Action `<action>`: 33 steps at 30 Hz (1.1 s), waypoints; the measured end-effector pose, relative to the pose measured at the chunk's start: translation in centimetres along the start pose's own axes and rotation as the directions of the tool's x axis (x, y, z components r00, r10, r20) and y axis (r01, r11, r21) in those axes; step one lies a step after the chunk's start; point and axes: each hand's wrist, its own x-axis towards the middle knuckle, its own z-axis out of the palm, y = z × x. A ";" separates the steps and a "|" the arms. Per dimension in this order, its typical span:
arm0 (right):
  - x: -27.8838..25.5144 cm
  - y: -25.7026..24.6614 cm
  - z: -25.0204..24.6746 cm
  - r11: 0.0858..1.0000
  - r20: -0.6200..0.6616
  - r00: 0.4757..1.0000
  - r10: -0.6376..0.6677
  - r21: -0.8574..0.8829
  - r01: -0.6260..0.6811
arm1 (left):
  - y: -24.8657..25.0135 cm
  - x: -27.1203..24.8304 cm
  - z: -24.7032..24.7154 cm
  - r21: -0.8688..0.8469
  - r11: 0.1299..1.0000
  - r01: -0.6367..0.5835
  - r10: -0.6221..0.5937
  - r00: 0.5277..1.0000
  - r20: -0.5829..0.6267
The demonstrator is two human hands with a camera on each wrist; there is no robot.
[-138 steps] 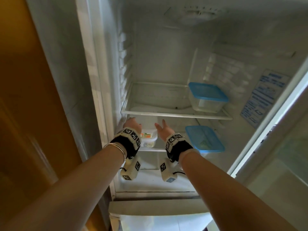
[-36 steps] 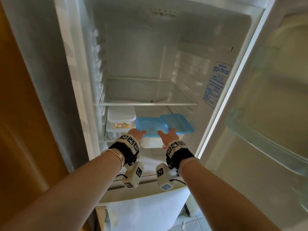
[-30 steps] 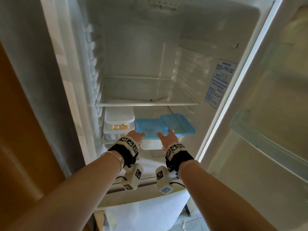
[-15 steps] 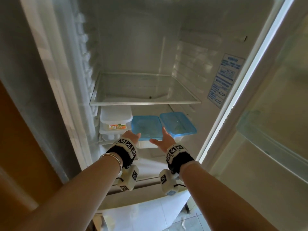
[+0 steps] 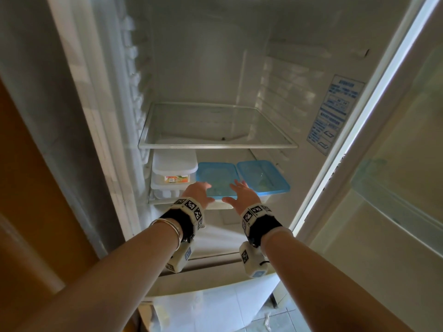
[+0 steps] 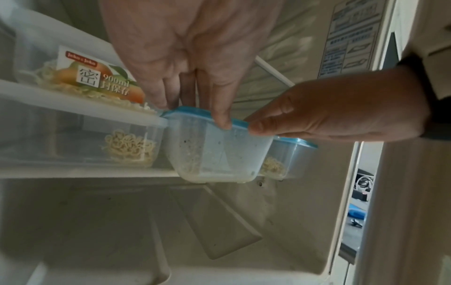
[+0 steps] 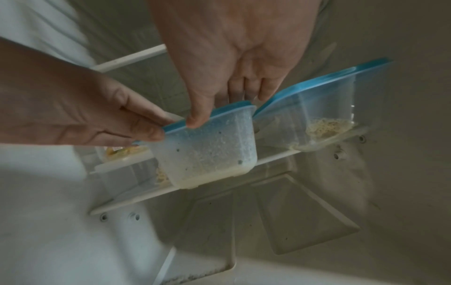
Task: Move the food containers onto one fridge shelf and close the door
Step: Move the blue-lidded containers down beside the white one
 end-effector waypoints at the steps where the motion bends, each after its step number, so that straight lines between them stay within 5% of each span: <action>1: 0.1 -0.1 0.0 1.000 0.014 1.000 -0.011 -0.014 0.011 | 0.1 0.0 0.0 0.014 1.000 -0.006 0.006 1.000 -0.005; 16: 4.8 -0.6 -2.2 0.997 0.114 0.993 -0.019 -0.070 0.027 | 0.9 3.4 -0.3 0.045 0.999 0.003 -0.002 1.000 -0.025; 33: 4.3 3.4 -3.0 0.998 0.000 0.998 0.056 0.030 -0.056 | 1.8 3.9 0.1 0.072 0.997 0.013 -0.013 1.000 -0.002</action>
